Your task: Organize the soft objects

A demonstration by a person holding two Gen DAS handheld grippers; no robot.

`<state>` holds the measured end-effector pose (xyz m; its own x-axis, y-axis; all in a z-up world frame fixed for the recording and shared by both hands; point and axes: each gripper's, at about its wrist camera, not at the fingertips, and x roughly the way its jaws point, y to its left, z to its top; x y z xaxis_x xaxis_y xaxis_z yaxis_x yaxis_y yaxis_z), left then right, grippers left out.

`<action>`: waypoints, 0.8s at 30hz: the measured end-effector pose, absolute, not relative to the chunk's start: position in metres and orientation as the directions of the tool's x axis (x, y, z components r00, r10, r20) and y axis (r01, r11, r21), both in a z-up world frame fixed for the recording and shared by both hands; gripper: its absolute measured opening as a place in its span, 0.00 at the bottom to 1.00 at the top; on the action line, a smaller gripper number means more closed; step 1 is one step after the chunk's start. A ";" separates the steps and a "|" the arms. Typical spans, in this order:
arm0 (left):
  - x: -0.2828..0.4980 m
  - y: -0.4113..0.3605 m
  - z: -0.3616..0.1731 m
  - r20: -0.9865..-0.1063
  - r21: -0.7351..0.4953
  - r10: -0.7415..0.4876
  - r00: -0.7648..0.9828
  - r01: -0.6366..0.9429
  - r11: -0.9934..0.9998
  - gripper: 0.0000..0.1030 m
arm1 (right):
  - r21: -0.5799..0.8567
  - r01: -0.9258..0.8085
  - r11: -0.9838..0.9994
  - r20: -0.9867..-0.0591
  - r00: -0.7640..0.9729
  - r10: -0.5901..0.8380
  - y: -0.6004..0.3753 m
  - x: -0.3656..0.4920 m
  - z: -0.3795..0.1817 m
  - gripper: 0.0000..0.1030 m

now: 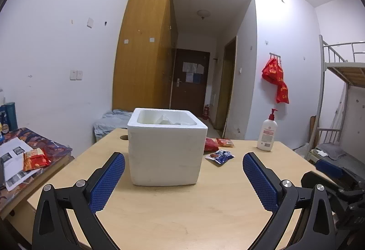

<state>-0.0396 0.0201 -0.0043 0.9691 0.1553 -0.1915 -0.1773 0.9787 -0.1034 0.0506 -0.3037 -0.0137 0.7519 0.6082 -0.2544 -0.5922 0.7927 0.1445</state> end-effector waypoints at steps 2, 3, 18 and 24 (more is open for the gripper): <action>-0.040 0.018 -0.004 -0.191 -0.098 0.155 0.969 -0.176 0.980 1.00 | 0.143 -0.585 0.798 -0.256 0.757 0.601 -0.304 0.050 -0.012 1.00; -0.040 0.017 -0.004 -0.190 -0.096 0.152 0.970 -0.173 0.980 1.00 | 0.141 -0.583 0.800 -0.252 0.761 0.598 -0.304 0.049 -0.010 1.00; -0.042 0.016 0.000 -0.186 -0.083 0.150 0.971 -0.167 0.982 1.00 | 0.136 -0.581 0.803 -0.250 0.764 0.595 -0.304 0.048 -0.008 1.00; -0.041 0.015 0.001 -0.186 -0.076 0.150 0.971 -0.166 0.983 1.00 | 0.139 -0.579 0.804 -0.252 0.764 0.594 -0.305 0.047 -0.006 1.00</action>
